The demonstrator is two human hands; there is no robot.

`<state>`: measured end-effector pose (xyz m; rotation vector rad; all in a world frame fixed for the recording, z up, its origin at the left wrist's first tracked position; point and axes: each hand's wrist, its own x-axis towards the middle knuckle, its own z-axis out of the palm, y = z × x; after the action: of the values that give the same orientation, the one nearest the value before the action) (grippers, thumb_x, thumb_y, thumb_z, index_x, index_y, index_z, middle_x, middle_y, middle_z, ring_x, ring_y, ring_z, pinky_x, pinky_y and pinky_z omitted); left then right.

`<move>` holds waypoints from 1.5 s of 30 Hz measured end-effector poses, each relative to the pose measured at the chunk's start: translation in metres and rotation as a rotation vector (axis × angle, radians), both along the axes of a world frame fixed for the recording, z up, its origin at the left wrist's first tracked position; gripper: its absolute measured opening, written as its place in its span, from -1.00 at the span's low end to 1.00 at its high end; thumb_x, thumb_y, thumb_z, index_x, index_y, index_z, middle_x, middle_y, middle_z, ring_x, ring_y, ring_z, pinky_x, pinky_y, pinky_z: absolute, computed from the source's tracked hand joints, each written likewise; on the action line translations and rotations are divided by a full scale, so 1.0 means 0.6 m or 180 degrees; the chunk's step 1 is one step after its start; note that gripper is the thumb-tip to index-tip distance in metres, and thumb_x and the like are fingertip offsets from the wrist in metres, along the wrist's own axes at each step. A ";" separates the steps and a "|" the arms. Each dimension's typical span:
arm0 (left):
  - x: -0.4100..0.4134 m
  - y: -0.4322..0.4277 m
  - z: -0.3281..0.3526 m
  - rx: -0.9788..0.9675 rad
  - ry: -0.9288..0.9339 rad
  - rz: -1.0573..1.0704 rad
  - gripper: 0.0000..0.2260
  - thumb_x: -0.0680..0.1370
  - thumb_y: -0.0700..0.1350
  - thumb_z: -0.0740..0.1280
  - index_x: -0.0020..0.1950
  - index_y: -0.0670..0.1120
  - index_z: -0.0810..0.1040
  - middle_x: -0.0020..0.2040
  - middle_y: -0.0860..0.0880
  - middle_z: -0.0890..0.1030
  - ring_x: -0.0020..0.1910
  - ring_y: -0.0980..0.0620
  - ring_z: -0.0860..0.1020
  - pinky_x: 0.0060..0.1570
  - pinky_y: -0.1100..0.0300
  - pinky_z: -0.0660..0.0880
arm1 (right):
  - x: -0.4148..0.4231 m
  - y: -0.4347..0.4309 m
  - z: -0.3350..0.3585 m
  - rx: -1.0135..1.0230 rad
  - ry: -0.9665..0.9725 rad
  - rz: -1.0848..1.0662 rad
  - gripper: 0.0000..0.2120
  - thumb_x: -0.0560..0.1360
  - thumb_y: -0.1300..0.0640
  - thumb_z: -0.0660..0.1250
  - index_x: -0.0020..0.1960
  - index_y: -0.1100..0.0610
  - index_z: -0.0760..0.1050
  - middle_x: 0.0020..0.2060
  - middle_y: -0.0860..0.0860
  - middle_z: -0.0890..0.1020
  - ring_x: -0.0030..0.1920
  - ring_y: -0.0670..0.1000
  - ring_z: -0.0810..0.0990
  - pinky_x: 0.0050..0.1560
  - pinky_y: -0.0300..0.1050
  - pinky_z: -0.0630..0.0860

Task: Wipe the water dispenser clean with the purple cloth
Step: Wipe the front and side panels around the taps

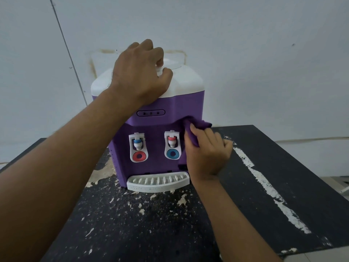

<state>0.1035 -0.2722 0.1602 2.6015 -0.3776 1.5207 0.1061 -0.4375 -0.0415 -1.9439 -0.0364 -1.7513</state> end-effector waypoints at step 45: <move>-0.002 -0.002 0.003 -0.0012 0.0129 0.0070 -0.66 0.51 0.05 0.21 0.08 -0.13 0.63 0.04 -0.09 0.58 -0.02 -0.11 0.46 -0.08 0.06 0.40 | 0.003 -0.022 -0.005 -0.1237 0.0431 -0.0047 -0.91 0.52 0.15 0.64 0.03 0.05 0.81 -0.21 -0.05 0.74 -0.38 0.01 0.61 -0.52 -0.09 0.50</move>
<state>0.1023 -0.2732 0.1623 2.6376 -0.3431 1.4710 0.1082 -0.4509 -0.0444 -2.3367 -0.3382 -1.7141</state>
